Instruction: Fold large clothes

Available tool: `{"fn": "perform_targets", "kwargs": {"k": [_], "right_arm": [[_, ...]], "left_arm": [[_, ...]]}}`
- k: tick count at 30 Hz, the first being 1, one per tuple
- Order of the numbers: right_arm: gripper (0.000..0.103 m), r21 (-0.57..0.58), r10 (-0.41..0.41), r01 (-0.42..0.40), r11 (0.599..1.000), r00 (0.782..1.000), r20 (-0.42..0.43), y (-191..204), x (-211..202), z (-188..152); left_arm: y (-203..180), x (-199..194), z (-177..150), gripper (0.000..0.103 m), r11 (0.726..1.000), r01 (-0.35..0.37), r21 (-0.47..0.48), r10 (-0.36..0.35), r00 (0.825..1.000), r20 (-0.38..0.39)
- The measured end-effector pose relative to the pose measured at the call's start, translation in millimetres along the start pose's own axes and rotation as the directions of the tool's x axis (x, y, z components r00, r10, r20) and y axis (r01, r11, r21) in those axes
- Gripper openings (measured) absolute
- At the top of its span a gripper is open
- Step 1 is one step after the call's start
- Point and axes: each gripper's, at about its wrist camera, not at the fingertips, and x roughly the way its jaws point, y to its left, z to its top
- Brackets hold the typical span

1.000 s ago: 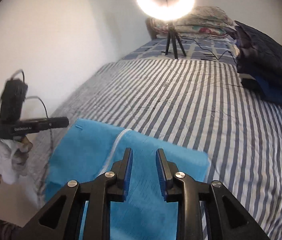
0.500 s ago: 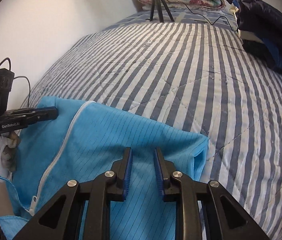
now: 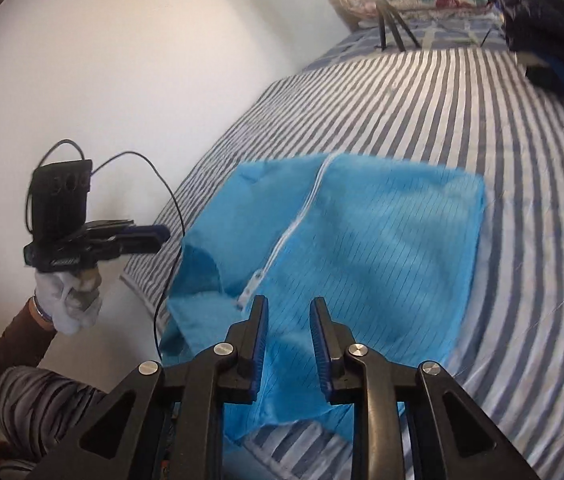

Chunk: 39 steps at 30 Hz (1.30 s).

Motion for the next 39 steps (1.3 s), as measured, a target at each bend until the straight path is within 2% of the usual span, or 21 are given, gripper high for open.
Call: {"fn": "perform_targets", "kwargs": {"k": [4, 7, 15, 19, 22, 24, 26, 29, 31, 33, 35, 38, 39], "right_arm": [[0.022, 0.020, 0.026, -0.026, 0.999, 0.999, -0.029, -2, 25, -16], [0.022, 0.053, 0.084, -0.082, 0.995, 0.996, -0.018, -11, 32, -17], [0.022, 0.061, 0.216, -0.213, 0.975, 0.975, -0.046, -17, 35, -34], [0.022, 0.047, 0.257, -0.253, 0.966, 0.963, -0.082, -12, 38, -46], [0.022, -0.018, 0.191, -0.195, 0.981, 0.973, -0.128, -4, 28, -60], [0.022, -0.015, 0.141, -0.143, 0.990, 0.986, -0.089, -5, 6, -67], [0.022, 0.006, 0.155, -0.155, 0.988, 0.987, -0.032, -6, -14, -69], [0.022, -0.063, 0.154, -0.152, 0.986, 0.988, 0.020, 19, -37, -70], [0.022, -0.114, 0.132, -0.130, 0.985, 0.991, 0.011, 34, -32, -66], [0.022, -0.154, 0.077, -0.077, 0.985, 0.997, -0.009, 44, -20, -60], [0.022, -0.155, 0.021, -0.025, 0.988, 0.999, -0.024, 43, -3, -54], [0.022, -0.135, -0.076, 0.064, 0.989, 0.993, -0.088, 29, 23, -55], [0.022, -0.129, -0.085, 0.071, 0.989, 0.991, -0.106, 23, 24, -52]], "left_arm": [[-26, 22, 3, 0.019, 0.998, 0.029, 0.053, -0.027, 0.999, -0.043], [-40, 41, 9, 0.019, 0.996, 0.031, 0.079, -0.026, 0.997, -0.068], [-49, 89, 32, 0.019, 0.996, 0.035, 0.085, -0.025, 0.992, -0.122], [-55, 107, 38, 0.019, 0.994, 0.031, 0.104, -0.015, 0.988, -0.152], [-56, 116, 39, 0.019, 0.994, 0.016, 0.113, 0.004, 0.985, -0.174], [-55, 120, 41, 0.019, 0.993, 0.004, 0.115, 0.017, 0.983, -0.180], [-56, 122, 42, 0.019, 0.994, 0.002, 0.111, 0.019, 0.983, -0.182], [-56, 134, 45, 0.019, 0.993, -0.008, 0.117, 0.031, 0.979, -0.200], [-55, 138, 47, 0.019, 0.995, -0.004, 0.101, 0.025, 0.978, -0.208], [-51, 132, 50, 0.019, 0.997, -0.002, 0.082, 0.017, 0.983, -0.182], [-44, 109, 52, 0.019, 0.998, 0.000, 0.056, 0.008, 0.991, -0.134], [-30, 68, 45, 0.019, 0.998, -0.045, 0.044, 0.048, 0.997, -0.061], [-26, 59, 42, 0.019, 0.998, -0.051, 0.037, 0.053, 0.997, -0.048]]}}
